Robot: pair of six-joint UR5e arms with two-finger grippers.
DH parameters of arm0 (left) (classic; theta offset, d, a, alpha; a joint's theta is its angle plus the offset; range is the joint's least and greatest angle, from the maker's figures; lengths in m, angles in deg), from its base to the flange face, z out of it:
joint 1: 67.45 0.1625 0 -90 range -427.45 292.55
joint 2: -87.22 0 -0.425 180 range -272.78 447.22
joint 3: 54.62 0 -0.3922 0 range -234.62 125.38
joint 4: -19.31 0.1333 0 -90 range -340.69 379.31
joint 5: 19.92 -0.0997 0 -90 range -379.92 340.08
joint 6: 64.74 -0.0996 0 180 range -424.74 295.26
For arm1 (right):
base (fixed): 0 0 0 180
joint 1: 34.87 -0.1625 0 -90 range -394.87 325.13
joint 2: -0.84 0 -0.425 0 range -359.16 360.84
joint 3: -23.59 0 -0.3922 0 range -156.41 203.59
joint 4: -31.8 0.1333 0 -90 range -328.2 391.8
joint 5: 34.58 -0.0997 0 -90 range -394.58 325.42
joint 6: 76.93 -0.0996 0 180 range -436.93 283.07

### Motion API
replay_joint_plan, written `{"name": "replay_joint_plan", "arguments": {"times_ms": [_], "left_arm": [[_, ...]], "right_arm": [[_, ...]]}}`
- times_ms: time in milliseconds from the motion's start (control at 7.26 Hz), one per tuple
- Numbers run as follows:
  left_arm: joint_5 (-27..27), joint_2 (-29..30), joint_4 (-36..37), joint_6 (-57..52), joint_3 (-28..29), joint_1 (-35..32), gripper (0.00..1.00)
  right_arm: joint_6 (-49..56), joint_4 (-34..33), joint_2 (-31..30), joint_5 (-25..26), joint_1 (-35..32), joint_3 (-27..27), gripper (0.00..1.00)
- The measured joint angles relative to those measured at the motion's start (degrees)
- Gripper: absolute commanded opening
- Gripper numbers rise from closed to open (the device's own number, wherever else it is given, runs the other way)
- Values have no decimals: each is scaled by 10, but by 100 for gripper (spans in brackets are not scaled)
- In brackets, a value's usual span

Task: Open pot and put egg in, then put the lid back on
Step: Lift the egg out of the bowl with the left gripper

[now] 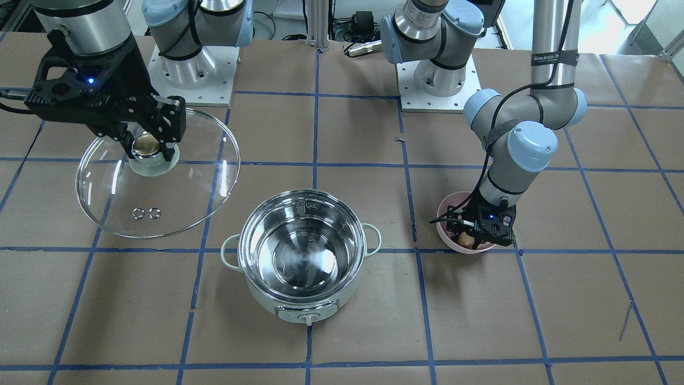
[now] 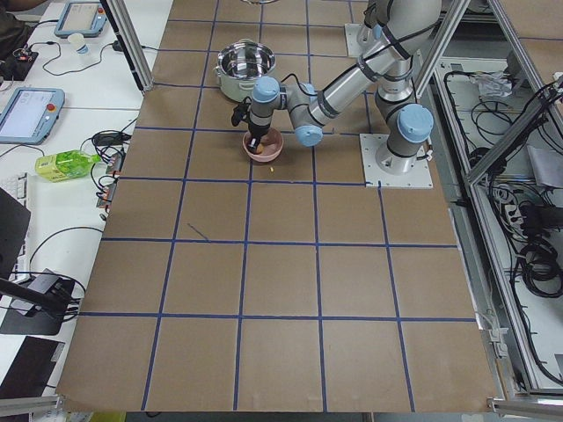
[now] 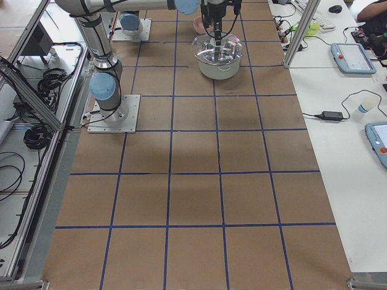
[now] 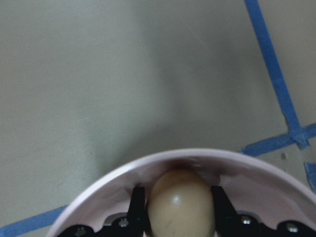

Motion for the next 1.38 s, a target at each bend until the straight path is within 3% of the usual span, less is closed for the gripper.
{"name": "replay_joint_plan", "arguments": {"times_ms": [689,1102,1378], "left_arm": [[-6,-35,-24,0,7,0,20],[-7,-96,-129,20,30,-5,20],[-5,-118,-227,86,92,-30,20]], "right_arm": [[0,0,0,0,0,0,2],[0,0,0,0,0,0,2],[0,0,0,0,0,0,2]]}}
